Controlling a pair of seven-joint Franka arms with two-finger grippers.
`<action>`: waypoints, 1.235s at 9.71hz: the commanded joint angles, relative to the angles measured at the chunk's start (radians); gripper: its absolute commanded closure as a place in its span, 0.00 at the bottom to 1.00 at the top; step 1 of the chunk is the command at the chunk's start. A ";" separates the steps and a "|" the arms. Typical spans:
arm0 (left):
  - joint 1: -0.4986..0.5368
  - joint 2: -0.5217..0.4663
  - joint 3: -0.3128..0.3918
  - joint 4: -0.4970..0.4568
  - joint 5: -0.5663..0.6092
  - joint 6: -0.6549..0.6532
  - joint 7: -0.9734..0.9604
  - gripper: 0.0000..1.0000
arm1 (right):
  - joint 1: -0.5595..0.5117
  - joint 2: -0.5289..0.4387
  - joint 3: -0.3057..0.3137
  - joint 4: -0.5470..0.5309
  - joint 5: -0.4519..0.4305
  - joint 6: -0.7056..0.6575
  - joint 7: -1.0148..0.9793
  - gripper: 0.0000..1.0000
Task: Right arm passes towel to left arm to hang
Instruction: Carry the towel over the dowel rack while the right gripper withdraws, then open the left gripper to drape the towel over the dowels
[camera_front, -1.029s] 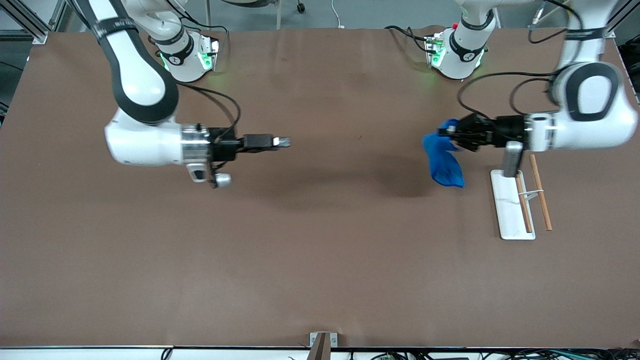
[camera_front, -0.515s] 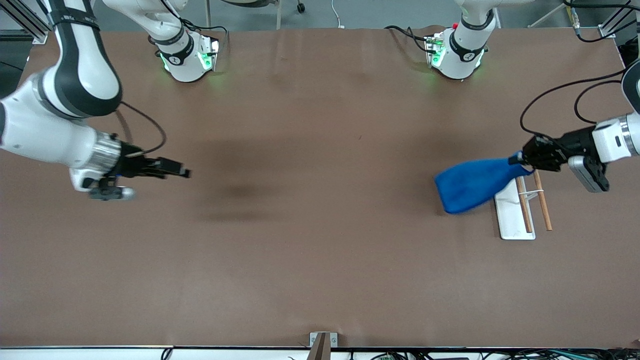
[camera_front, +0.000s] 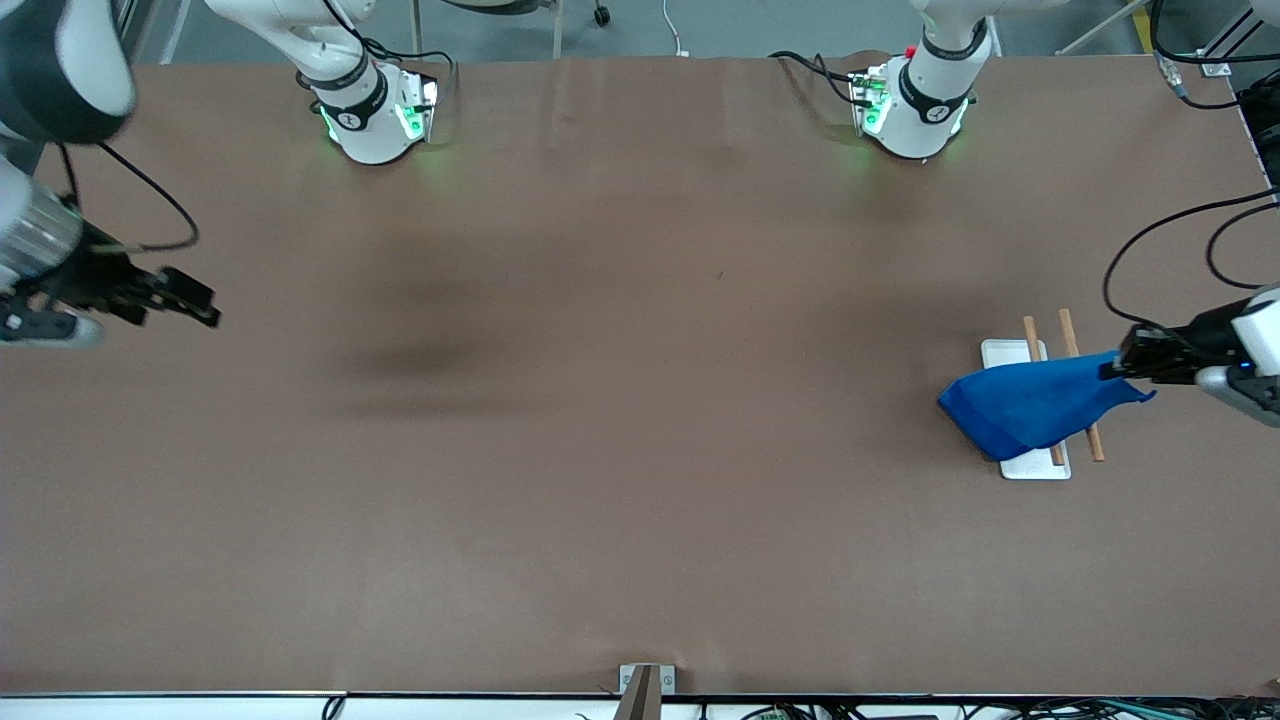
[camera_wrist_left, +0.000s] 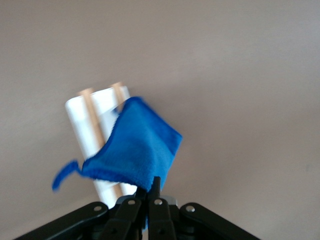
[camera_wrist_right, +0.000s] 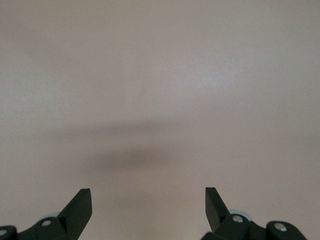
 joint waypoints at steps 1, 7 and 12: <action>-0.004 0.052 0.067 0.000 0.016 0.024 0.078 1.00 | 0.001 0.001 -0.016 0.099 -0.064 -0.115 0.013 0.00; -0.004 0.084 0.153 -0.003 0.080 0.062 0.201 0.85 | 0.013 0.014 -0.085 0.297 -0.069 -0.265 0.010 0.00; -0.040 -0.012 0.066 0.016 0.202 0.101 -0.086 0.00 | 0.019 0.013 -0.086 0.301 -0.078 -0.277 0.004 0.00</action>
